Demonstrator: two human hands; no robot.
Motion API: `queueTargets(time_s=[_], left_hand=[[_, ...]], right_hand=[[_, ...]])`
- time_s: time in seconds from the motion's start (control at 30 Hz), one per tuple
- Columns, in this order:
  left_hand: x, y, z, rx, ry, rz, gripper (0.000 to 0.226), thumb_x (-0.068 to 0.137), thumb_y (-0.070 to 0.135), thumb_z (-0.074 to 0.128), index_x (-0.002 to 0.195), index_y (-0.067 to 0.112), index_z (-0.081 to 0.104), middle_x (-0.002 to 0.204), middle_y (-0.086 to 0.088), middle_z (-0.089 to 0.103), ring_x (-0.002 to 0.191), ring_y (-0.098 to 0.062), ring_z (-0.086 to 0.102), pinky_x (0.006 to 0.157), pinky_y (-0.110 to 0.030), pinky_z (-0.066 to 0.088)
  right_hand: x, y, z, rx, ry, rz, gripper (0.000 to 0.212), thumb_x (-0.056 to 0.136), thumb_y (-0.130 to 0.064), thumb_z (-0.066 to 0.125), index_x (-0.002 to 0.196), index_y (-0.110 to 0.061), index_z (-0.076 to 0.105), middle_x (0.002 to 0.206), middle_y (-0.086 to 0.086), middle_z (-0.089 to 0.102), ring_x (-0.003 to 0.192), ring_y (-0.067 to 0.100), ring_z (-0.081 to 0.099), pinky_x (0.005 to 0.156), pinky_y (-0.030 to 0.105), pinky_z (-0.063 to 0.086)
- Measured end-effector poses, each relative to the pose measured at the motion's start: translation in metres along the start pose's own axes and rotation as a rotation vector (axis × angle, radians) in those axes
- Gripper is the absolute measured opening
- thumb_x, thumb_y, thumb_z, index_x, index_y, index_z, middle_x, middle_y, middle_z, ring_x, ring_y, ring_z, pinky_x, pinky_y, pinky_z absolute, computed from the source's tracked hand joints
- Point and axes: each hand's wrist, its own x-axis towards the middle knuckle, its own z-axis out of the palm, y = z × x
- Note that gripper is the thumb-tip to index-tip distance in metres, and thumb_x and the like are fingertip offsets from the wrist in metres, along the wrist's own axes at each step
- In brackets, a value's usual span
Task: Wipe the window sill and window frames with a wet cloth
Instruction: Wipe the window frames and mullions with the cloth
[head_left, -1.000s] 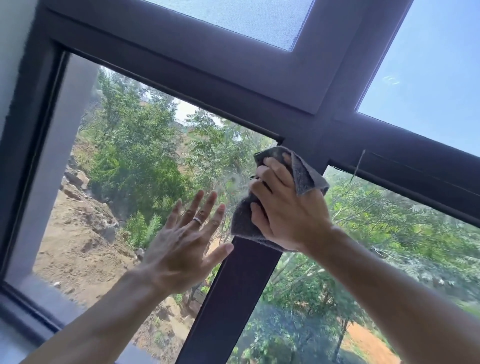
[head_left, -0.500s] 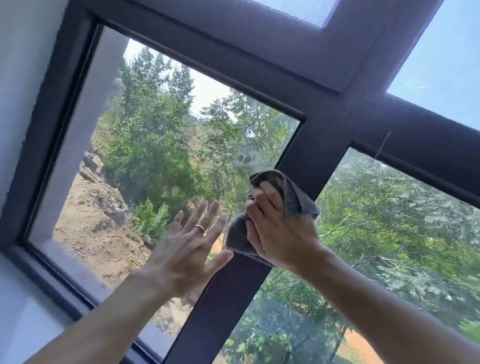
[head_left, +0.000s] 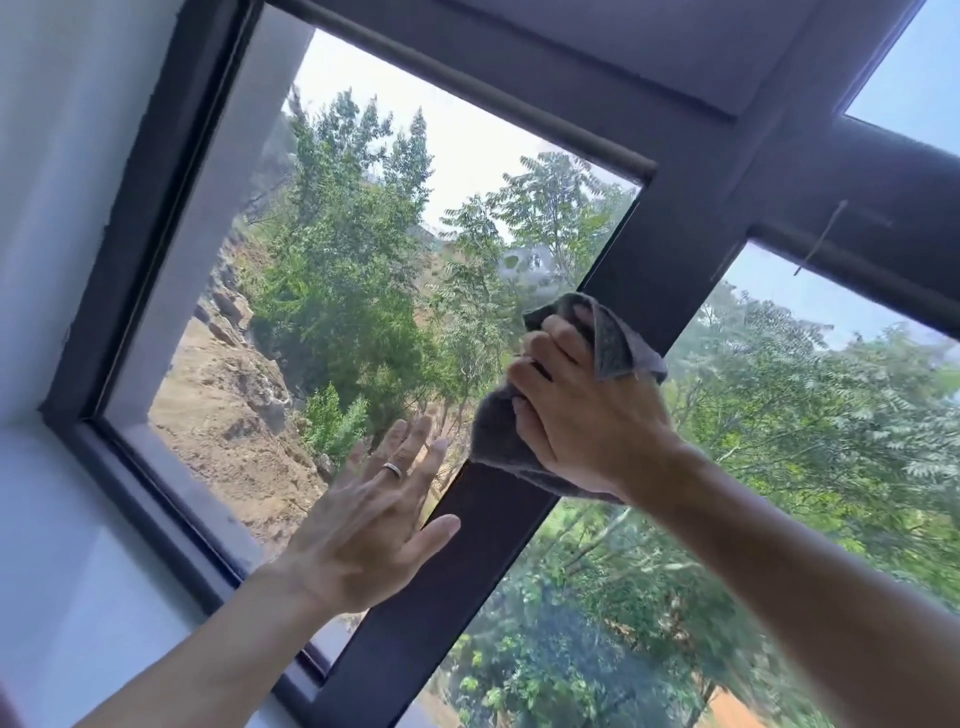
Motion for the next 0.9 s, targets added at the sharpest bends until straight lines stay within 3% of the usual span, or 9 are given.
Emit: queueTargets(time_s=[0.13, 0.33, 0.5, 0.67, 0.8, 0.9], left_hand=[[-0.013, -0.007, 0.018, -0.042, 0.0, -0.054, 0.1, 0.069, 0.081, -0.022, 0.154, 0.029, -0.01, 0.156, 0.011, -0.031, 0.144, -0.012, -0.028, 0.117, -0.039, -0.016], [-0.032, -0.004, 0.046, -0.079, -0.03, -0.118, 0.107, 0.063, 0.083, -0.027, 0.155, 0.031, -0.011, 0.153, 0.016, -0.033, 0.145, -0.01, -0.027, 0.116, -0.036, -0.018], [-0.051, -0.003, 0.075, -0.134, 0.005, -0.158, 0.09, 0.074, 0.08, -0.015, 0.153, 0.037, -0.014, 0.153, 0.021, -0.032, 0.144, -0.006, -0.028, 0.119, -0.038, -0.013], [-0.066, -0.008, 0.101, -0.184, -0.022, -0.247, 0.076, 0.086, 0.075, 0.007, 0.148, 0.042, -0.022, 0.151, 0.023, -0.035, 0.142, -0.005, -0.029, 0.122, -0.043, -0.007], [-0.064, -0.008, 0.108, -0.201, -0.008, -0.229, 0.08, 0.082, 0.077, 0.009, 0.148, 0.044, -0.021, 0.149, 0.025, -0.038, 0.142, -0.007, -0.03, 0.122, -0.05, -0.004], [-0.065, -0.014, 0.111, -0.134, -0.022, -0.196, 0.079, 0.081, 0.077, 0.006, 0.146, 0.046, -0.026, 0.148, 0.023, -0.042, 0.143, -0.008, -0.03, 0.121, -0.049, -0.007]], right_hand=[[-0.005, -0.031, 0.006, 0.12, 0.001, 0.151, 0.039, 0.101, -0.037, 0.028, 0.107, -0.011, 0.055, 0.124, 0.013, 0.055, 0.129, 0.033, 0.042, 0.106, 0.056, 0.035], [-0.012, -0.035, 0.015, 0.06, 0.003, -0.082, 0.036, 0.102, -0.039, 0.03, 0.108, -0.015, 0.057, 0.115, 0.008, 0.056, 0.118, 0.032, 0.046, 0.105, 0.054, 0.037], [-0.018, -0.071, 0.024, 0.164, 0.096, 0.157, 0.037, 0.099, -0.037, 0.035, 0.102, -0.01, 0.059, 0.114, 0.011, 0.056, 0.122, 0.032, 0.045, 0.096, 0.054, 0.044], [-0.039, -0.121, 0.046, 0.121, 0.08, -0.053, 0.038, 0.098, -0.042, 0.035, 0.103, -0.014, 0.06, 0.11, 0.008, 0.059, 0.111, 0.029, 0.05, 0.088, 0.05, 0.046], [-0.031, -0.116, 0.043, 0.098, 0.146, 0.096, 0.04, 0.097, -0.043, 0.033, 0.105, -0.014, 0.06, 0.113, 0.009, 0.059, 0.112, 0.028, 0.05, 0.073, 0.043, 0.05], [-0.044, -0.152, 0.053, 0.118, 0.091, 0.109, 0.039, 0.097, -0.041, 0.032, 0.103, -0.012, 0.058, 0.113, 0.01, 0.056, 0.115, 0.03, 0.046, 0.086, 0.047, 0.043]])
